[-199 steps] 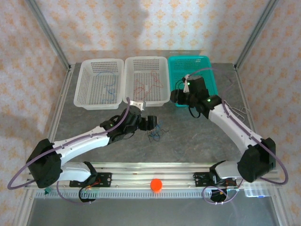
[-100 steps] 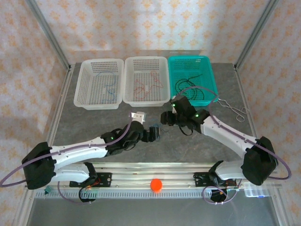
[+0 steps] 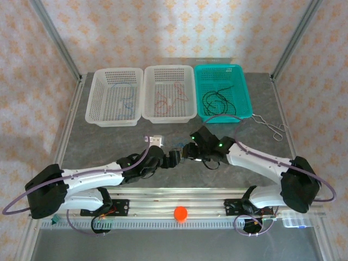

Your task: Untangle the cables

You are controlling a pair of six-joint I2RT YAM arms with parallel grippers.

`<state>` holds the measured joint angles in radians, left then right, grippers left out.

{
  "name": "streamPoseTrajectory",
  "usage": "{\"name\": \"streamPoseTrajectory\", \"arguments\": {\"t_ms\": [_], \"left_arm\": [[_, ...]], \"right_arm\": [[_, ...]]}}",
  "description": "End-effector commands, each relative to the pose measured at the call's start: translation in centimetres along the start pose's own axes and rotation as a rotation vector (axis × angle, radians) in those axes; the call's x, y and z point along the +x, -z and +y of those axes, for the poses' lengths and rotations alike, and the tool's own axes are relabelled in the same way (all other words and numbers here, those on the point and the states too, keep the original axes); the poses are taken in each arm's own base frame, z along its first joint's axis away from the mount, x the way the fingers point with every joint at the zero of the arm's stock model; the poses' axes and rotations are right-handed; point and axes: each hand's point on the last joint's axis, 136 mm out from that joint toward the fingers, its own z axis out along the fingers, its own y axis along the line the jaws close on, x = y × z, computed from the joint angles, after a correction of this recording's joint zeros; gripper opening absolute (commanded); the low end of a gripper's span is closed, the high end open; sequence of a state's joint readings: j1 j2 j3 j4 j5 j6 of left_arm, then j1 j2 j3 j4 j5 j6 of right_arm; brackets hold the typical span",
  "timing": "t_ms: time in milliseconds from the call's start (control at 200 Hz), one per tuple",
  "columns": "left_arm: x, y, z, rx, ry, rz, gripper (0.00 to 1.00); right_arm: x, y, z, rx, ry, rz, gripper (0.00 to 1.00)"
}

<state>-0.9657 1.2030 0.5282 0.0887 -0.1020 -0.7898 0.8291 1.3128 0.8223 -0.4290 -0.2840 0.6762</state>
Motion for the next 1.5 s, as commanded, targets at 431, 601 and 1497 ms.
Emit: {"name": "streamPoseTrajectory", "arguments": {"t_ms": [431,601,1497], "left_arm": [[-1.0,0.0,3.4,0.049,0.203,-0.014,0.93],[-1.0,0.1,4.6,0.052,0.245,-0.016,0.92],[-0.9,-2.5,3.4,0.027,0.133,0.096,0.48]], "right_arm": [[-0.2,-2.9,0.6,-0.006,0.015,0.026,0.33],[0.0,-3.2,0.0,0.024,0.250,0.038,0.34],[-2.7,-4.0,-0.8,0.144,0.134,-0.028,0.36]]}}
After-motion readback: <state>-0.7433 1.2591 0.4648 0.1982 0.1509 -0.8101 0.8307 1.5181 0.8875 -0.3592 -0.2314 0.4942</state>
